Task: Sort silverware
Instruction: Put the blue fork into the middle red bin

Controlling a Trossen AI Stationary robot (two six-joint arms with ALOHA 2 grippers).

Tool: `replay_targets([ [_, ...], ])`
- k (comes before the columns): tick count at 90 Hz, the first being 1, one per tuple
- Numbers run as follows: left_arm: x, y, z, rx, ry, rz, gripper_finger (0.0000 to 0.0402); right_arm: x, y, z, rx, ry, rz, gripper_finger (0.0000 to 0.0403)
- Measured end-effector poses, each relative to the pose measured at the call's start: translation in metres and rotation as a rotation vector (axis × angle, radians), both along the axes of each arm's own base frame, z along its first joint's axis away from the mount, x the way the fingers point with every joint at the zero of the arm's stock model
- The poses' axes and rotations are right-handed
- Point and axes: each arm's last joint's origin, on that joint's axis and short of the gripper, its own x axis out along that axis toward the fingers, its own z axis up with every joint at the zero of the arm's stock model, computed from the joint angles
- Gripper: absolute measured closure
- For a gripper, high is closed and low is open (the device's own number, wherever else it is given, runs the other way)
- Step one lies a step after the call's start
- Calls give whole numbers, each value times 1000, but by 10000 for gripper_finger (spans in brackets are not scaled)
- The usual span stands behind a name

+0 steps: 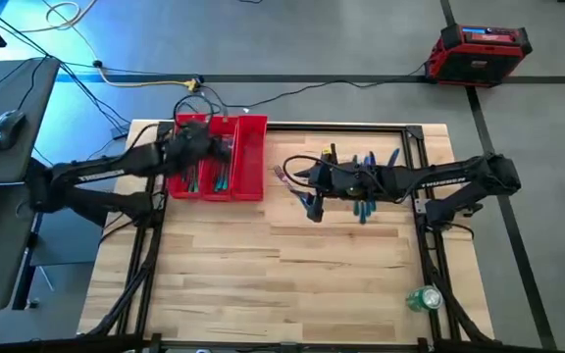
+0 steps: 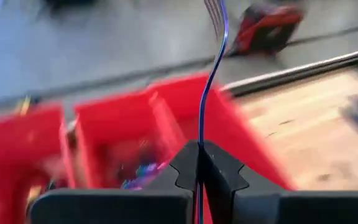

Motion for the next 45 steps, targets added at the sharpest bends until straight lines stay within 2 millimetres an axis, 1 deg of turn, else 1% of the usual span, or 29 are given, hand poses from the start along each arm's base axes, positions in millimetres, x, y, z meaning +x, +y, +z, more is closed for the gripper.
replay_targets([
  [11, 1, 26, -21, -91, 48, 86, 401, 0, 0, 0, 1, 1, 4, 199],
  [22, 6, 43, -42, -177, 97, 135, 401, -1, 4, -1, 10, 14, 30, 199],
  [33, 11, 54, -63, -270, 124, 163, 401, -1, 6, -1, 4, 18, 41, 199],
  [45, 16, 60, -78, -330, 132, 173, 401, -1, 7, -2, -7, 27, 47, 199],
])
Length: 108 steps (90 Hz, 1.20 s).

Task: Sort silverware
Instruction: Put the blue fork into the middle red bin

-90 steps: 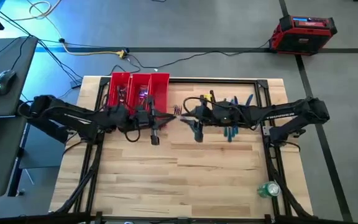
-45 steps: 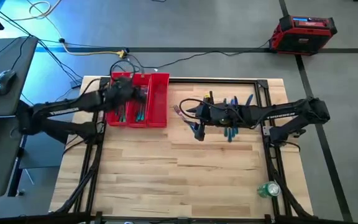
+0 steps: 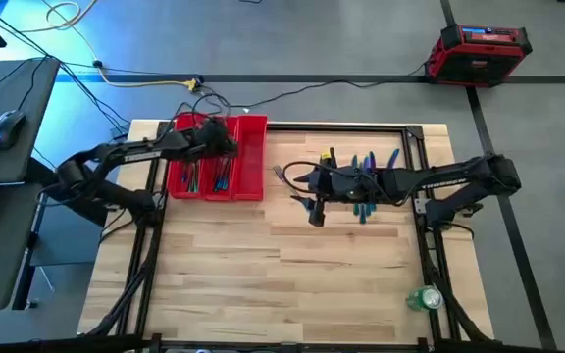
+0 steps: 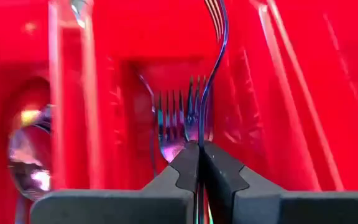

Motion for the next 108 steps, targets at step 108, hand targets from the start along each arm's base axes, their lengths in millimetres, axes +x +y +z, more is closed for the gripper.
replay_targets([
  [108, -3, -54, 130, 117, -68, -364, 335, 27, -47, -78, 136, 287, -235, 199],
])
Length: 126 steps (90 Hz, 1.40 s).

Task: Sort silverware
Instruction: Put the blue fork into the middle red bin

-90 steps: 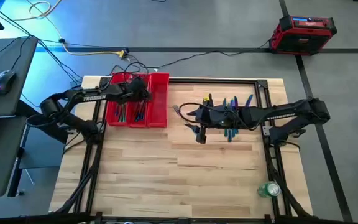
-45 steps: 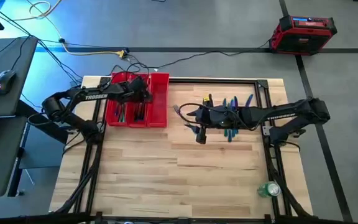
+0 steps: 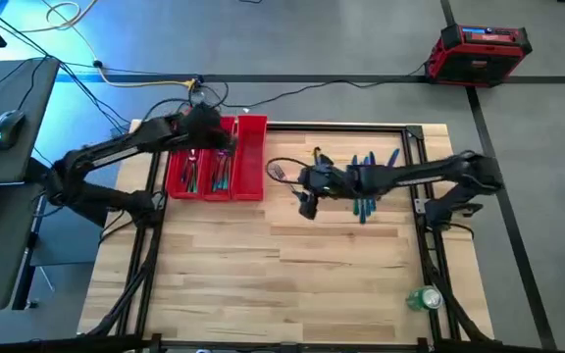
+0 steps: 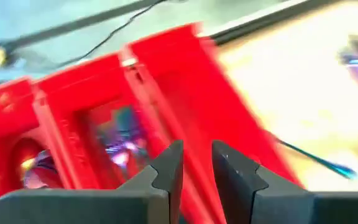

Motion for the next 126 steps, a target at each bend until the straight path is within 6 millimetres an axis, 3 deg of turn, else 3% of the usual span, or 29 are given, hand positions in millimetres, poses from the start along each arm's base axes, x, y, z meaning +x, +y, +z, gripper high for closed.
replay_targets([
  [11, -16, -45, 17, 35, -95, -125, 335, 10, -26, -47, 41, 127, -91, 199],
  [25, -33, -85, 14, 59, -189, -174, 335, 19, -50, -89, 165, 166, -95, 199],
  [34, -39, -101, 4, 71, -214, -170, 335, 24, -54, -104, 193, 148, -82, 199],
  [49, -39, -114, -10, 90, -214, -158, 335, 30, -55, -110, 193, 108, -103, 208],
  [59, -36, -119, -17, 104, -193, -154, 335, 31, -56, -115, 174, 105, -145, 251],
  [74, -33, -121, -24, 113, -171, -156, 335, 33, -54, -126, 194, 122, -166, 368],
  [79, -32, -122, -24, 109, -172, -158, 335, 33, -51, -126, 176, 123, -176, 390],
  [96, -33, -128, -24, 110, -179, -185, 335, 27, -39, -99, 77, 100, -246, 399],
  [111, -30, -141, -26, 226, -157, -224, 335, 24, -27, -29, -12, -135, -234, 401],
  [126, -12, -156, -49, 370, -278, -227, 331, 19, -3, 32, -158, -362, -105, 402],
])
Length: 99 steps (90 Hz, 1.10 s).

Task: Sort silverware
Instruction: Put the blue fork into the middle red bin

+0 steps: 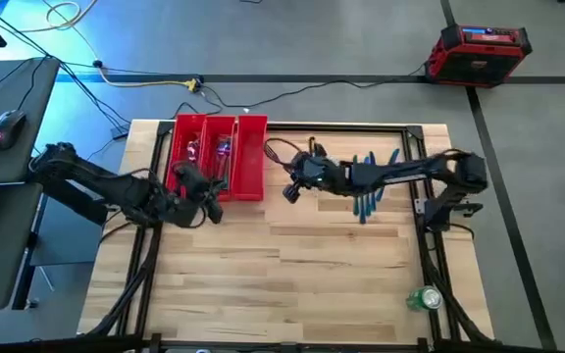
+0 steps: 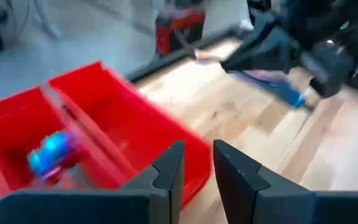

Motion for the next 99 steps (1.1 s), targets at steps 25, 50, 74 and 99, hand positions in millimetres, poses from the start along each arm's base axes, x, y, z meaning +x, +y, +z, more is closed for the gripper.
replay_targets([
  [25, 29, -15, 1, 140, -466, -222, 284, 0, 43, 31, -221, -135, 121, 403],
  [50, 57, 4, -9, 203, -455, -164, 243, -1, 66, 38, -341, -146, 124, 403],
  [74, 82, 19, 1, 218, -516, -226, 234, -2, 70, 38, -354, -136, 136, 403],
  [99, 91, 24, 2, 212, -509, -177, 255, -2, 70, 37, -355, -121, 140, 403],
])
